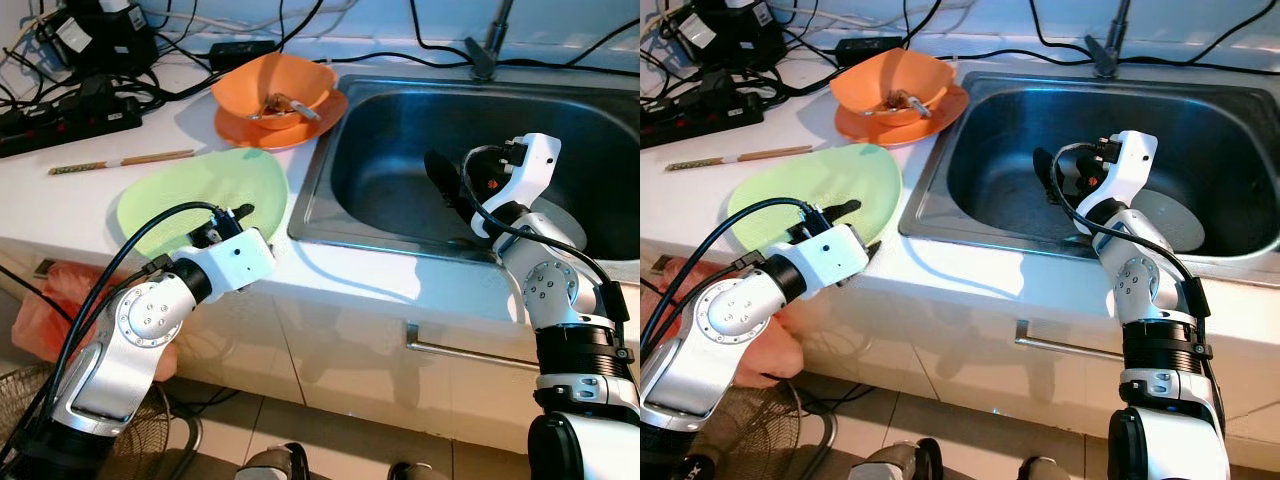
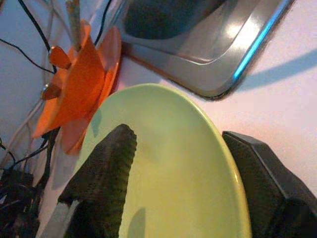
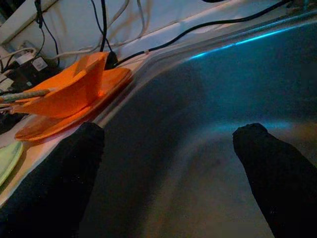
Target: Kitchen organization
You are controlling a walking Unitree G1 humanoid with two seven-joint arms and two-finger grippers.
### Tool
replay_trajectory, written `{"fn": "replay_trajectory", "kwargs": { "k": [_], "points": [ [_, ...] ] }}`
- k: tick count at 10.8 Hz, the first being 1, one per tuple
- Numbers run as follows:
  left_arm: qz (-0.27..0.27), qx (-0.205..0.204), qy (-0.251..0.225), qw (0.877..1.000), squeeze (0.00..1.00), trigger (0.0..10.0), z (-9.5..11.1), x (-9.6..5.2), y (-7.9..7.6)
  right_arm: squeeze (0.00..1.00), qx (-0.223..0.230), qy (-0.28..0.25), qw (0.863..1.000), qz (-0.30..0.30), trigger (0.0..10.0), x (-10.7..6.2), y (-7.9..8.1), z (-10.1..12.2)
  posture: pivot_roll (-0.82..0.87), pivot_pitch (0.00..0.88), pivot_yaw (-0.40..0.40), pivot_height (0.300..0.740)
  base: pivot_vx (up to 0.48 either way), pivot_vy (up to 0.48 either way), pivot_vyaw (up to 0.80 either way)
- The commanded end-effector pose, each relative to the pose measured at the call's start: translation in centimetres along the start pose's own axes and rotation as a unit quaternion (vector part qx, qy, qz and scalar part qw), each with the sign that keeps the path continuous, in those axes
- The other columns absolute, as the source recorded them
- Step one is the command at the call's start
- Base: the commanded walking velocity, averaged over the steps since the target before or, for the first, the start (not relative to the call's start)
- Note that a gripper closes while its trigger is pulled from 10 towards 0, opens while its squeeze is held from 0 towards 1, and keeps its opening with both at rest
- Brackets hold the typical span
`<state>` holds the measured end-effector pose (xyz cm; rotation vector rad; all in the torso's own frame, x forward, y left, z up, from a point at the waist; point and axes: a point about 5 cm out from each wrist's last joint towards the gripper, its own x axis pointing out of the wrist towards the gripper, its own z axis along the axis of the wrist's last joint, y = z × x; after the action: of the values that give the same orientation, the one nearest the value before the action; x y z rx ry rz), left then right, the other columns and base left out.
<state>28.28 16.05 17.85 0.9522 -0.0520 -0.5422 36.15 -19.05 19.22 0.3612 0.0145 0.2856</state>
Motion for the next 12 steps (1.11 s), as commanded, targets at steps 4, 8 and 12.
{"fn": "replay_trajectory", "kwargs": {
  "k": [4, 8, 12],
  "points": [
    [-0.035, -0.008, 0.057, 0.998, 0.00, 0.0, -2.27, -0.36, -1.19, 1.00, 0.003, -0.004, 1.000, 0.001, 10.0, -0.17, 0.21, 0.07, 0.08, 0.122, 0.094, 0.740, 0.000, 0.000, 0.00],
    [-0.039, -0.012, 0.050, 0.998, 0.00, 0.0, -2.21, -0.32, -1.55, 1.00, 0.001, -0.003, 1.000, 0.000, 10.0, -0.28, 0.12, 0.03, 0.08, 0.122, 0.095, 0.740, 0.000, 0.000, 0.00],
    [-0.044, -0.012, 0.041, 0.998, 0.00, 0.0, -1.94, -0.22, -1.84, 1.00, -0.001, -0.001, 1.000, -0.005, 10.0, -0.35, -0.11, -0.05, 0.08, 0.125, 0.095, 0.740, 0.000, 0.000, 0.00]
  ]
}}
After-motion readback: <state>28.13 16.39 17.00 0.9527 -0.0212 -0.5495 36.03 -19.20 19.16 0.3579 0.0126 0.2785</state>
